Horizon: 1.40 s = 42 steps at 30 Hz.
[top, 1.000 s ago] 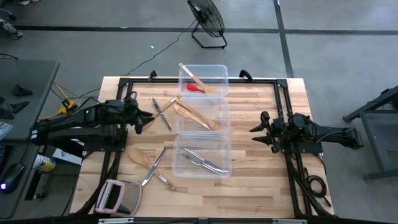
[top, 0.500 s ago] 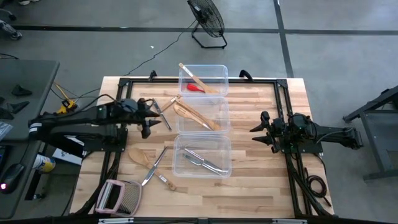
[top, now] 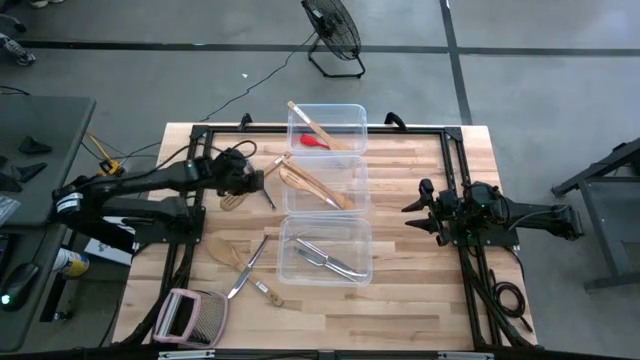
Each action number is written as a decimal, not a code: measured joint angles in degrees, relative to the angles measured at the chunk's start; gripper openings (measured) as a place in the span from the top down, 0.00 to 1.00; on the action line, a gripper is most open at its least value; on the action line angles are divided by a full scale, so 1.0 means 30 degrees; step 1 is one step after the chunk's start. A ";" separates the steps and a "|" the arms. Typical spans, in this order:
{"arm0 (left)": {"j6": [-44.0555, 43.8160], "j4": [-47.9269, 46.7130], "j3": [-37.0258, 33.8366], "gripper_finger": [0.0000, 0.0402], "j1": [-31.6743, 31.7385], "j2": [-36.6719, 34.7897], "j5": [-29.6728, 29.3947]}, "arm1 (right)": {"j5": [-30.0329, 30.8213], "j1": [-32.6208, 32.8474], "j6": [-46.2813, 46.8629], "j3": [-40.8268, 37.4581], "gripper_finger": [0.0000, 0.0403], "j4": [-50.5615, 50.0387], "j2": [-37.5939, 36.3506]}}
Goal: Pick & Place Kitchen Items
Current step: Put the silver knife into the bottom transparent bin
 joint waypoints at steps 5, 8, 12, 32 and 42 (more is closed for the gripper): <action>-0.1785 0.1256 0.0000 0.64 0.0403 0.1562 -0.0073 | 0.0000 -0.0006 0.0000 0.0000 0.59 0.0000 0.0000; -0.2295 0.2100 0.0000 0.62 0.0395 0.2135 -0.0344 | 0.0000 0.0000 0.0000 0.0000 0.59 0.0000 0.0000; -0.2812 0.1909 0.0000 0.52 0.0395 0.2736 -0.0578 | 0.0000 -0.0004 0.0000 0.0000 0.59 0.0000 0.0000; -0.3773 0.3216 -0.0023 0.37 0.1577 0.5359 -0.1045 | 0.0000 -0.0002 0.0000 -0.0004 0.59 0.0000 0.0000; -0.4885 0.2296 0.0577 0.37 0.1714 0.5361 0.0890 | 0.0004 -0.0007 0.0000 -0.0004 0.59 -0.0007 0.0000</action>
